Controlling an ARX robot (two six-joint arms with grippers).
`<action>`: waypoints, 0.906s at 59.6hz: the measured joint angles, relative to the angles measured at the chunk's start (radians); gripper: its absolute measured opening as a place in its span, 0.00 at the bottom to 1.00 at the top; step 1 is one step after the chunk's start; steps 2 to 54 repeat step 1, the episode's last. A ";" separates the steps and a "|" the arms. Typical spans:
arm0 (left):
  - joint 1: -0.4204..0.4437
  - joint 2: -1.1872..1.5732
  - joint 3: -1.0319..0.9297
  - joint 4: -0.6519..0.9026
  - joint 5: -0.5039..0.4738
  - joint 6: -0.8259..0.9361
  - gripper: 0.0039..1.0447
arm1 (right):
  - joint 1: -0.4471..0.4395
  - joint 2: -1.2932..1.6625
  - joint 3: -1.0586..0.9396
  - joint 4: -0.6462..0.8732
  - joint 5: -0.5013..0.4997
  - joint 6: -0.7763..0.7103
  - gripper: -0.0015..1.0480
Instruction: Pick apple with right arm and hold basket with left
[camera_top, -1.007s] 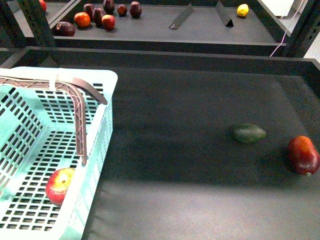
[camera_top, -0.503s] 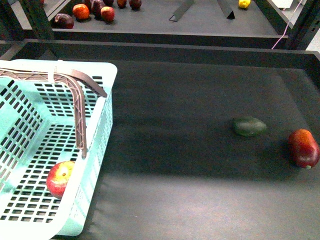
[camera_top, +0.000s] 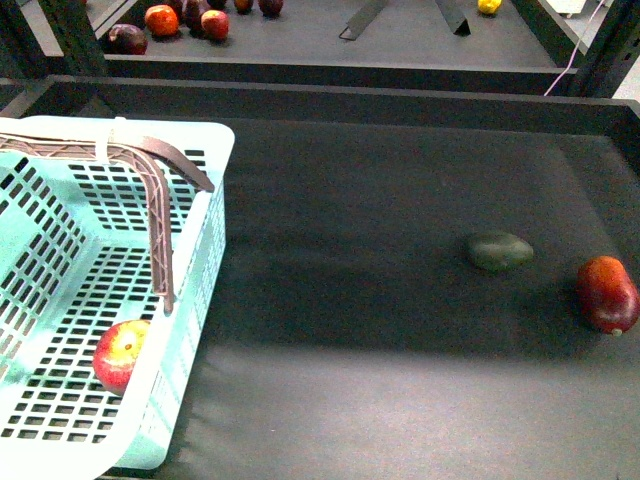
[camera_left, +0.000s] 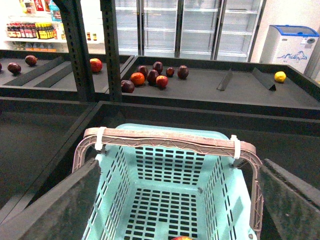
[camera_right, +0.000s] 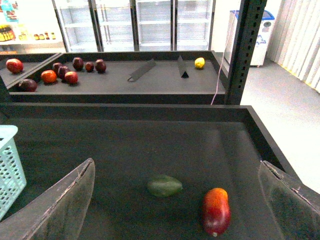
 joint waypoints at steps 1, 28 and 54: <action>0.000 0.000 0.000 0.000 0.000 0.000 0.93 | 0.000 0.000 0.000 0.000 0.000 0.000 0.92; 0.000 0.000 0.000 0.000 0.000 0.000 0.93 | 0.000 0.000 0.000 0.000 0.000 0.000 0.92; 0.000 0.000 0.000 0.000 0.000 0.000 0.93 | 0.000 0.000 0.000 0.000 0.000 0.000 0.92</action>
